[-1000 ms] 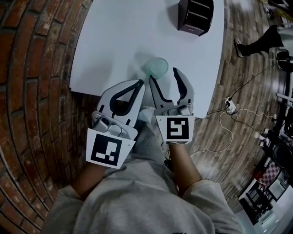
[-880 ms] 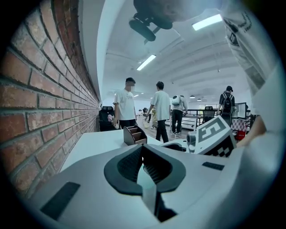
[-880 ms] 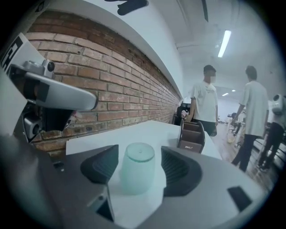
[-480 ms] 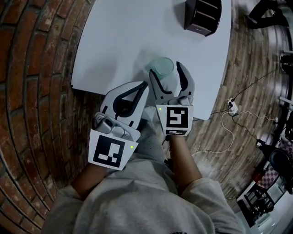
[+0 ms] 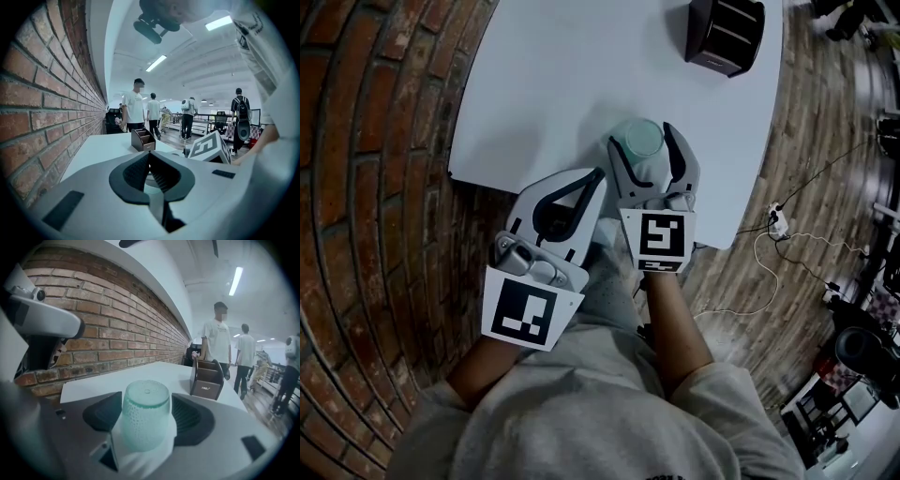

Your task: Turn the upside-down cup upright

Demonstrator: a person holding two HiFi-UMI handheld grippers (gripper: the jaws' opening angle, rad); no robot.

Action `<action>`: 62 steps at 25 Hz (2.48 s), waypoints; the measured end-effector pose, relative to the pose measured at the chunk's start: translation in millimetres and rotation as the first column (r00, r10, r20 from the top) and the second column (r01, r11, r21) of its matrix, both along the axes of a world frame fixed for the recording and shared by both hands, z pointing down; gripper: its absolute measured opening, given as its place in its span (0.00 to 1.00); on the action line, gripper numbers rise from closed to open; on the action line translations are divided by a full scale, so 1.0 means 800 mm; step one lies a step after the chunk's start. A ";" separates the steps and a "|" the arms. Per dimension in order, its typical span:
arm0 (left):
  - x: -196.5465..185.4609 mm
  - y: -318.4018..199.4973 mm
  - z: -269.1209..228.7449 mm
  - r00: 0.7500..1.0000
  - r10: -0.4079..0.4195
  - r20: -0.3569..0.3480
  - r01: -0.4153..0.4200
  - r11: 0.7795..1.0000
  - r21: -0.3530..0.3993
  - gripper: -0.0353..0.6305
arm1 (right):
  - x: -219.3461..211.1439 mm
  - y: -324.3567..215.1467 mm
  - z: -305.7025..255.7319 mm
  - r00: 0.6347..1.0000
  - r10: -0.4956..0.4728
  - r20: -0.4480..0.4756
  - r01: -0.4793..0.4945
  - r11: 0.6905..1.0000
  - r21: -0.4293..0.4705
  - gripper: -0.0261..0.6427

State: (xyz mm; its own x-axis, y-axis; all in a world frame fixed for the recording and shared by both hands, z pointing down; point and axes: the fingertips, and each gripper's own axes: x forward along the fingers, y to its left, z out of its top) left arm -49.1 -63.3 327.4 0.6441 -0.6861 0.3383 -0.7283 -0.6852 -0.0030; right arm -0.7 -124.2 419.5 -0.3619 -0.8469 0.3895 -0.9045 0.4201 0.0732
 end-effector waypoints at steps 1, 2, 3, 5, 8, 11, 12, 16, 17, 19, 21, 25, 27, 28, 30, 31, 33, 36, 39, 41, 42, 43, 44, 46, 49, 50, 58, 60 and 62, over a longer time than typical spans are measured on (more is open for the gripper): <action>0.000 0.000 0.001 1.000 0.000 0.001 0.000 1.000 -0.002 0.07 | 0.000 -0.001 0.001 1.000 0.000 -0.001 0.000 1.000 0.000 0.52; 0.000 0.000 0.001 1.000 0.000 0.002 0.000 1.000 -0.002 0.07 | 0.000 -0.002 0.002 1.000 -0.001 -0.003 0.001 1.000 0.002 0.52; 0.000 -0.001 0.001 1.000 0.000 0.003 0.000 1.000 -0.002 0.07 | -0.001 -0.002 0.002 1.000 -0.001 -0.005 0.001 1.000 0.004 0.52; 0.000 -0.003 0.001 1.000 0.000 0.005 0.000 1.000 0.003 0.07 | -0.001 -0.003 0.003 1.000 -0.001 -0.010 0.001 1.000 0.011 0.51; 0.000 -0.005 0.001 1.000 0.002 0.008 -0.002 1.000 0.007 0.07 | -0.001 -0.003 0.002 1.000 0.001 -0.009 -0.001 1.000 0.024 0.51; 0.001 -0.006 0.000 1.000 0.006 0.013 -0.007 1.000 0.010 0.07 | -0.001 -0.002 0.001 1.000 0.002 -0.002 -0.002 0.999 0.036 0.51; 0.001 -0.006 0.001 1.000 0.008 0.015 -0.008 1.000 0.010 0.07 | 0.000 -0.002 0.000 1.000 0.002 -0.001 -0.002 0.999 0.038 0.51; 0.004 -0.009 0.005 1.000 0.007 0.022 -0.007 1.000 0.000 0.07 | 0.004 -0.001 0.000 1.000 0.011 0.005 -0.011 0.999 0.035 0.51; 0.005 -0.010 0.007 1.000 0.007 0.023 -0.007 1.000 -0.005 0.07 | 0.006 -0.001 -0.001 1.000 0.014 0.008 -0.014 0.999 0.034 0.51; 0.009 -0.013 0.010 1.000 0.011 0.024 -0.010 1.000 -0.013 0.07 | 0.008 0.000 -0.002 1.000 0.018 0.013 -0.019 0.999 0.035 0.51; 0.013 -0.015 0.012 1.000 0.015 0.026 -0.014 1.000 -0.016 0.07 | 0.010 0.001 -0.004 1.000 0.019 0.019 -0.020 0.999 0.041 0.51; 0.017 -0.017 0.015 0.999 0.018 0.032 -0.017 1.000 -0.025 0.07 | 0.011 0.002 -0.013 0.998 0.024 0.050 -0.027 0.998 0.055 0.51; 0.018 -0.019 0.020 0.999 0.015 0.039 -0.013 0.999 -0.031 0.07 | 0.011 0.003 -0.016 0.997 0.034 0.075 -0.038 0.998 0.053 0.51; 0.019 -0.021 0.022 0.999 0.015 0.043 -0.014 0.999 -0.031 0.07 | 0.011 0.003 -0.016 0.995 0.040 0.090 -0.045 0.998 0.050 0.51; 0.021 -0.023 0.025 0.999 0.019 0.050 -0.017 0.999 -0.031 0.07 | 0.011 0.004 -0.018 0.992 0.050 0.119 -0.056 0.997 0.045 0.51; 0.022 -0.025 0.027 0.998 0.021 0.055 -0.020 0.999 -0.031 0.07 | 0.012 0.005 -0.019 0.989 0.054 0.135 -0.060 0.997 0.044 0.51; 0.024 -0.027 0.029 0.998 0.024 0.063 -0.022 0.999 -0.031 0.07 | 0.015 0.005 -0.022 0.982 0.061 0.180 -0.069 0.997 0.037 0.51; 0.023 -0.028 0.031 0.997 0.023 0.069 -0.020 0.999 -0.032 0.07 | 0.019 0.007 -0.027 0.956 0.082 0.281 -0.089 0.996 0.012 0.51; 0.022 -0.028 0.032 0.997 0.017 0.073 -0.014 0.999 -0.035 0.07 | 0.026 0.006 -0.026 0.914 0.116 0.388 -0.116 0.993 -0.024 0.51; 0.023 -0.030 0.033 0.997 0.011 0.071 -0.009 0.999 -0.039 0.07 | 0.032 0.005 -0.026 0.883 0.131 0.451 -0.126 0.991 -0.040 0.51; 0.023 -0.030 0.033 0.997 0.010 0.071 -0.007 0.999 -0.041 0.07 | 0.033 0.005 -0.027 0.871 0.132 0.474 -0.127 0.991 -0.042 0.51; 0.023 -0.031 0.034 0.997 0.009 0.072 -0.006 0.999 -0.041 0.07 | 0.035 0.005 -0.029 0.857 0.132 0.498 -0.127 0.991 -0.043 0.51; 0.023 -0.031 0.034 0.997 0.008 0.073 -0.005 0.999 -0.042 0.07 | 0.036 0.004 -0.030 0.839 0.134 0.528 -0.128 0.991 -0.047 0.51; 0.023 -0.034 0.035 0.998 0.001 0.067 0.003 0.999 -0.048 0.07 | 0.038 0.001 -0.031 0.792 0.146 0.593 -0.132 0.989 -0.066 0.51; 0.024 -0.037 0.036 0.998 -0.009 0.061 0.013 0.998 -0.058 0.07 | 0.044 -0.001 -0.031 0.715 0.172 0.678 -0.144 0.985 -0.098 0.51; 0.024 -0.037 0.036 0.998 -0.010 0.063 0.013 0.998 -0.058 0.07 | 0.046 -0.001 -0.031 0.689 0.179 0.703 -0.148 0.983 -0.106 0.51; 0.021 -0.038 0.038 0.998 -0.027 0.064 0.030 0.998 -0.058 0.07 | 0.050 0.000 -0.034 0.517 0.179 0.837 -0.141 0.982 -0.123 0.51; 0.020 -0.039 0.038 0.997 -0.030 0.065 0.034 0.998 -0.057 0.07 | 0.051 -0.001 -0.034 0.471 0.181 0.864 -0.141 0.982 -0.129 0.51; 0.019 -0.039 0.037 0.997 -0.032 0.067 0.036 0.998 -0.053 0.07 | 0.050 0.000 -0.034 0.437 0.174 0.883 -0.135 0.983 -0.127 0.51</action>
State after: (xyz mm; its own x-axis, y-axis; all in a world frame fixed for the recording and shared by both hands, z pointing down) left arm -34.3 -94.7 356.7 0.5959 -0.6865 0.4166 -0.7505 -0.6607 -0.0152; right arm 39.0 -124.6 392.3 -0.3899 -0.9202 -0.0355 -0.5171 0.2507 -0.8184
